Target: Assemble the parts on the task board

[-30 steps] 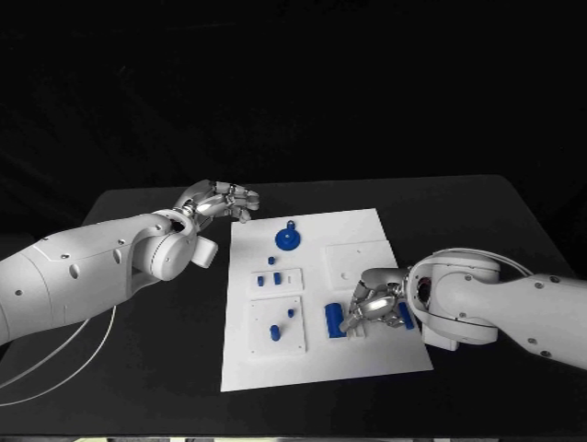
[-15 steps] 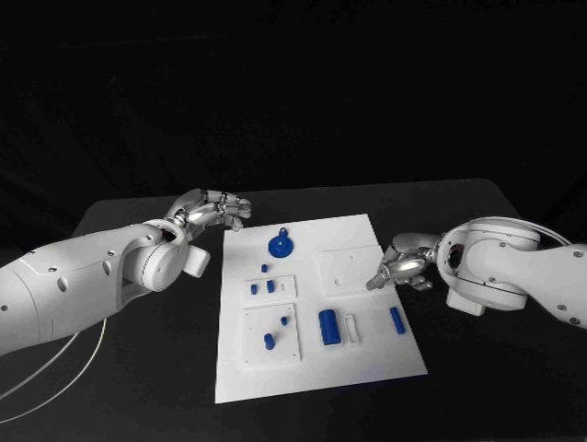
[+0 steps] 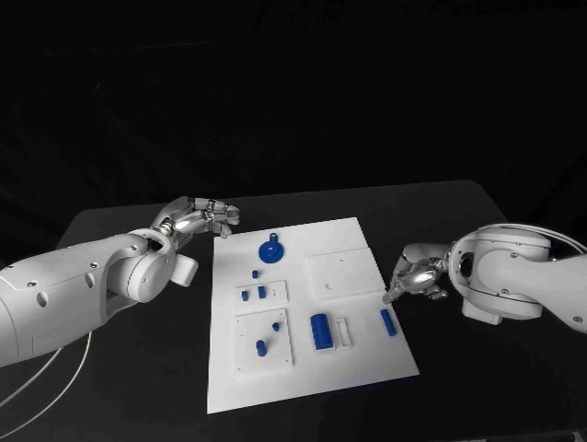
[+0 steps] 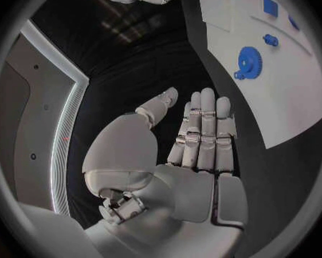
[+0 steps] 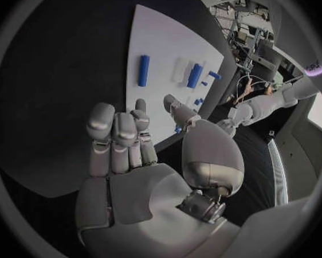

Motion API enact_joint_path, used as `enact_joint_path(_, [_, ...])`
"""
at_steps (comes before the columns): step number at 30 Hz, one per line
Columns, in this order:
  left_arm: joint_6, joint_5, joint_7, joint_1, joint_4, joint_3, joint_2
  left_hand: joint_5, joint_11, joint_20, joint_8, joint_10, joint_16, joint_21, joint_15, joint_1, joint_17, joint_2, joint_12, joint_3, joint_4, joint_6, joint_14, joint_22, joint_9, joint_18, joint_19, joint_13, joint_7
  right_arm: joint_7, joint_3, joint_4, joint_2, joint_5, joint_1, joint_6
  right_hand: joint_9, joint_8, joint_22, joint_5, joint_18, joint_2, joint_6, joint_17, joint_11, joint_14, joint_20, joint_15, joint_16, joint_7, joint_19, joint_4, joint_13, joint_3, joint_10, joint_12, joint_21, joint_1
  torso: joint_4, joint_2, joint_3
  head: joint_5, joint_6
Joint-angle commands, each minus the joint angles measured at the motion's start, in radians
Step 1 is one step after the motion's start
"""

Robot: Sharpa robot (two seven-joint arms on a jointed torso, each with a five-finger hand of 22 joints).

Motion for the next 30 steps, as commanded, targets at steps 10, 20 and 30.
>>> enact_joint_path(10, [0.013, 0.009, 0.014, -0.006, 0.009, 0.000, -0.001, -0.002, 0.001, 0.002, 0.006, -0.007, -0.004, -0.005, -0.001, -0.014, 0.003, -0.002, 0.001, -0.001, 0.009, -0.009, 0.008, 0.002, -0.001, 0.012, 0.005, -0.001, -0.001, -0.038, -0.035, 0.014, 0.006, -0.120, -0.024, 0.032, 0.006, 0.009, 0.013, -0.002, 0.098, 0.001, 0.018, 0.004, 0.000, 0.006, 0.007, -0.001, 0.002, -0.004, 0.003, 0.013, 0.004, 0.000, 0.016, 0.016, 0.003, 0.006, -0.0013, -0.001, -0.0014, -0.026, 0.006])
enact_joint_path(20, [0.015, 0.011, 0.014, -0.008, 0.014, 0.000, -0.004, -0.003, 0.001, 0.002, 0.006, -0.007, -0.005, -0.006, -0.001, -0.016, 0.005, -0.001, 0.001, -0.002, 0.010, -0.009, 0.008, 0.003, -0.002, 0.012, 0.006, -0.001, -0.001, -0.038, -0.036, -0.003, 0.049, -0.169, -0.064, 0.012, 0.008, 0.009, 0.014, -0.002, 0.098, 0.005, 0.020, 0.005, 0.000, 0.006, 0.011, -0.001, 0.004, -0.005, 0.002, 0.028, 0.004, -0.011, 0.018, 0.017, 0.006, -0.009, 0.0015, 0.002, -0.0006, -0.029, 0.001])
enact_joint_path(30, [0.014, 0.014, 0.015, -0.008, 0.016, 0.000, -0.011, -0.004, 0.001, 0.002, 0.006, -0.007, -0.006, -0.006, -0.001, -0.016, 0.005, -0.001, 0.001, -0.002, 0.011, -0.010, 0.008, 0.004, -0.002, 0.012, 0.006, -0.002, -0.001, -0.038, -0.037, -0.021, 0.081, -0.256, -0.090, -0.015, 0.010, 0.009, 0.016, -0.002, 0.098, 0.042, 0.023, 0.006, -0.002, 0.004, 0.011, -0.002, 0.004, -0.007, -0.002, 0.006, -0.003, -0.006, 0.014, 0.010, 0.009, 0.019, -0.0001, 0.000, 0.0002, -0.023, -0.005])
